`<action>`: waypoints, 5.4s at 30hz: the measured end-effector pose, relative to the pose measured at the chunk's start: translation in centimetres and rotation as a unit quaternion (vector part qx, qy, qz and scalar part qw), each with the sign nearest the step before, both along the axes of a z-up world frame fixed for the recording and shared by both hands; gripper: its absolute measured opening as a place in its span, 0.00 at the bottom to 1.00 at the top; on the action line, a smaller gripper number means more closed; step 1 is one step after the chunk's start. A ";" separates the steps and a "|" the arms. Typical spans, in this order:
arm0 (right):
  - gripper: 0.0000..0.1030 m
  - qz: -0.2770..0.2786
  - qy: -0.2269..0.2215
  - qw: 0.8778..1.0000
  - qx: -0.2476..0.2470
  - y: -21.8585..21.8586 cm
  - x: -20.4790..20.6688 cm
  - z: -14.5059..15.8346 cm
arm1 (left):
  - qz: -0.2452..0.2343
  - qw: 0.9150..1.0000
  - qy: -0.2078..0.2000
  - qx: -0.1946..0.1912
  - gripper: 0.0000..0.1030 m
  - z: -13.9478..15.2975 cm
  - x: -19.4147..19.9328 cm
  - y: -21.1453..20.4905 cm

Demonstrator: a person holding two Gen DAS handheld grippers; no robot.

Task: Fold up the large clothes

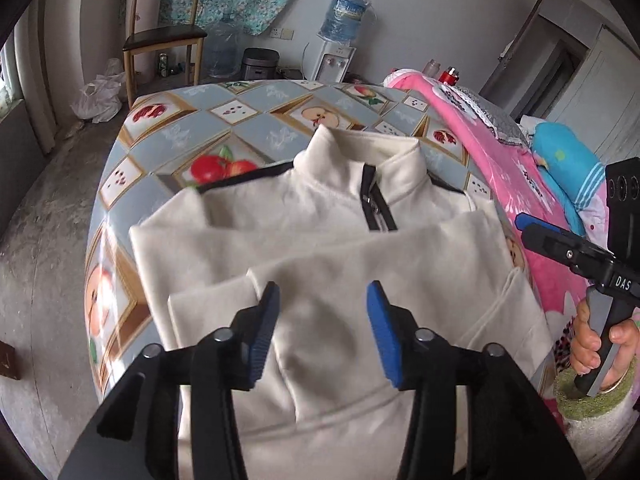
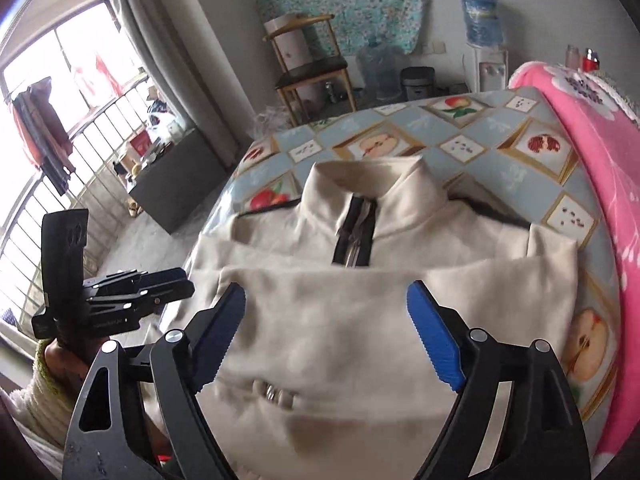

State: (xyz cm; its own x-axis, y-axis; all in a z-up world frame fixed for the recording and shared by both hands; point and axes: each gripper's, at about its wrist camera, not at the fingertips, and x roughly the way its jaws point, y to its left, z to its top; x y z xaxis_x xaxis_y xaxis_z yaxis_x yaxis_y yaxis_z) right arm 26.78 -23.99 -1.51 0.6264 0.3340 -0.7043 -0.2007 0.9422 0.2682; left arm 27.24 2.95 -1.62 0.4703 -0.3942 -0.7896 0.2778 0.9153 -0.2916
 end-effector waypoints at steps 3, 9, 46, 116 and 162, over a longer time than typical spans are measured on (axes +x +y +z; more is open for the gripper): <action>0.81 -0.023 0.015 1.000 0.000 -2.3 6.0 0.6 | 0.002 1.000 0.012 0.007 0.62 0.3 5.1 -1.6; 0.81 -0.054 0.090 0.993 -0.053 -3.7 18.0 -1.9 | 0.039 0.997 0.026 0.053 0.65 -1.1 16.2 -5.4; 0.36 0.110 0.047 0.988 -0.096 -3.6 0.0 0.5 | -0.169 0.977 -0.025 0.130 0.08 -3.4 0.4 -10.2; 0.10 0.066 0.110 0.991 -0.026 -4.8 10.3 -9.4 | -0.102 0.991 -0.011 0.091 0.08 -7.1 8.7 -6.9; 0.43 -0.029 0.121 0.991 0.038 -8.3 8.5 -7.9 | -0.060 0.998 0.033 -0.002 0.15 -7.4 8.4 -6.1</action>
State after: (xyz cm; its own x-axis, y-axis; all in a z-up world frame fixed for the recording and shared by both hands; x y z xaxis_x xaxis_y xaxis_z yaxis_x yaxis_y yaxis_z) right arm 35.23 -32.27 -9.42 0.4617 0.3606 -0.8104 -0.0679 0.9253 0.3730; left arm 35.62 -3.16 -9.01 0.3663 -0.4475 -0.8158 0.3646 0.8757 -0.3166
